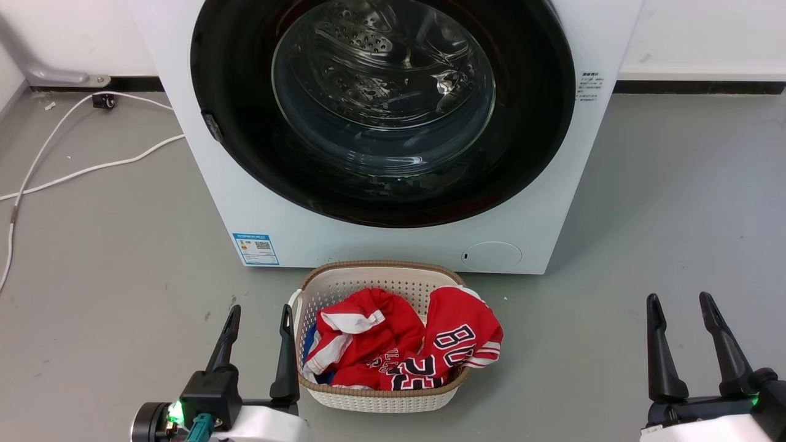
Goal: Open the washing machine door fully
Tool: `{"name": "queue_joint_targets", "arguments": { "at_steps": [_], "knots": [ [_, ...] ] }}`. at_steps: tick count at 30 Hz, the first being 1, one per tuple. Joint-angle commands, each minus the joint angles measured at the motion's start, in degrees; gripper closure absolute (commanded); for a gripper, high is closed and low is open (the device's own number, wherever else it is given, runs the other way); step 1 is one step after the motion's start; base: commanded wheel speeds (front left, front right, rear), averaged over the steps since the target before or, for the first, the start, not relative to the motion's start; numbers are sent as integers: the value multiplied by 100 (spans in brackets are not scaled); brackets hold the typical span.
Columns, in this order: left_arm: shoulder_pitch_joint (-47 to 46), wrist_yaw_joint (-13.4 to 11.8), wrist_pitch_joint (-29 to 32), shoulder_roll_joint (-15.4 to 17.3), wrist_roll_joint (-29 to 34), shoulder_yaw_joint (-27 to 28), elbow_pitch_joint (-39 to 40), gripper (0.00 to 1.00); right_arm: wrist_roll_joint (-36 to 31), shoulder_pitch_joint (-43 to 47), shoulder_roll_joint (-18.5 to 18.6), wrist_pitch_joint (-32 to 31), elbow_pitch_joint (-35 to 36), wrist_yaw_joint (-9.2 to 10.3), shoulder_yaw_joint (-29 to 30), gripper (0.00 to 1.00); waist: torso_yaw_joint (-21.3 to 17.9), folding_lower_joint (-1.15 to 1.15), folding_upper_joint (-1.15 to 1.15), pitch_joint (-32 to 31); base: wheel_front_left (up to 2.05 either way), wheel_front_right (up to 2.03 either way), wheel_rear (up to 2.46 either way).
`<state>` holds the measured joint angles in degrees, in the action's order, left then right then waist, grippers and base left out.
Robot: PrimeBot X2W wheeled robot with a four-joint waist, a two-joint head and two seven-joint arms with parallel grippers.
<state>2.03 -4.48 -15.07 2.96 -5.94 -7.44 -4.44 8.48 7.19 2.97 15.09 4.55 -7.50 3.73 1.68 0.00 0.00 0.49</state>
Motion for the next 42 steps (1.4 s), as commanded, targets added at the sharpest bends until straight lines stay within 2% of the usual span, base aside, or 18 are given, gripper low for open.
{"name": "queue_joint_targets", "arguments": {
  "at_steps": [1, 12, 13, 14, 15, 16, 17, 20, 21, 28, 29, 34, 42],
  "knots": [
    [46, -1, -16, -11, -31, 1, -7, 0, 13, 57, -17, 12, -15, 2, -1, 0, -2, 0, 0, -3, 0, 0, 0],
    [49, -27, -16, -12, -93, -20, -17, 0, 53, 61, -17, 12, -52, 2, -15, 0, 8, 0, 0, -9, 0, 0, 0],
    [48, -32, -16, -12, -93, -25, -17, 0, 53, 60, -17, 12, -58, 2, -18, 15, 9, 0, 0, -11, 0, 0, 0],
    [49, -37, -16, -12, -92, -24, -19, 0, 52, 59, -17, 12, -60, 2, -24, 49, 10, 0, 0, -13, 0, 0, 0],
    [51, -44, -16, -12, -93, -26, -20, 0, 51, 58, -17, 12, -61, 2, -29, 62, 10, 0, 0, -15, 0, 0, 0],
    [53, -49, -16, -12, -95, -28, -23, 0, 54, 57, -17, 12, -63, 2, -33, 95, 11, 0, 0, -17, 0, 0, 0],
    [54, -48, -16, -12, -95, -29, -26, 0, 59, 59, -18, 12, -72, 2, -54, 100, 12, 0, 0, -19, 0, 0, 0],
    [53, -55, -16, -12, -105, -35, -29, 0, 149, 56, -18, 12, -88, 2, -127, 100, 12, 0, 0, -24, 0, 0, 0],
    [52, -58, -16, -11, -106, -32, -31, 0, 412, 65, -17, 12, -125, 2, -144, 100, 10, 0, 0, -26, 0, 0, 0],
    [61, -50, -16, -10, -123, -32, -45, 0, 3505, -33, -10, 12, -388, 1, -168, 100, 0, 0, 0, -43, 0, 0, 0],
    [61, -50, -16, -10, -123, -32, -45, 0, 3505, -33, -10, 12, -388, 1, -168, 100, 0, 0, 0, -43, 0, 0, 0],
    [55, -55, -16, -10, -137, -42, -60, 0, 5767, -73, -15, 11, -600, 1, -404, 100, 14, 0, 0, -45, 0, 0, 0],
    [71, -67, -16, -11, -156, -20, -79, 0, 7729, -97, -12, 11, -382, 1, -898, 100, 12, 0, 0, -40, 0, 0, 0]
  ]
}}
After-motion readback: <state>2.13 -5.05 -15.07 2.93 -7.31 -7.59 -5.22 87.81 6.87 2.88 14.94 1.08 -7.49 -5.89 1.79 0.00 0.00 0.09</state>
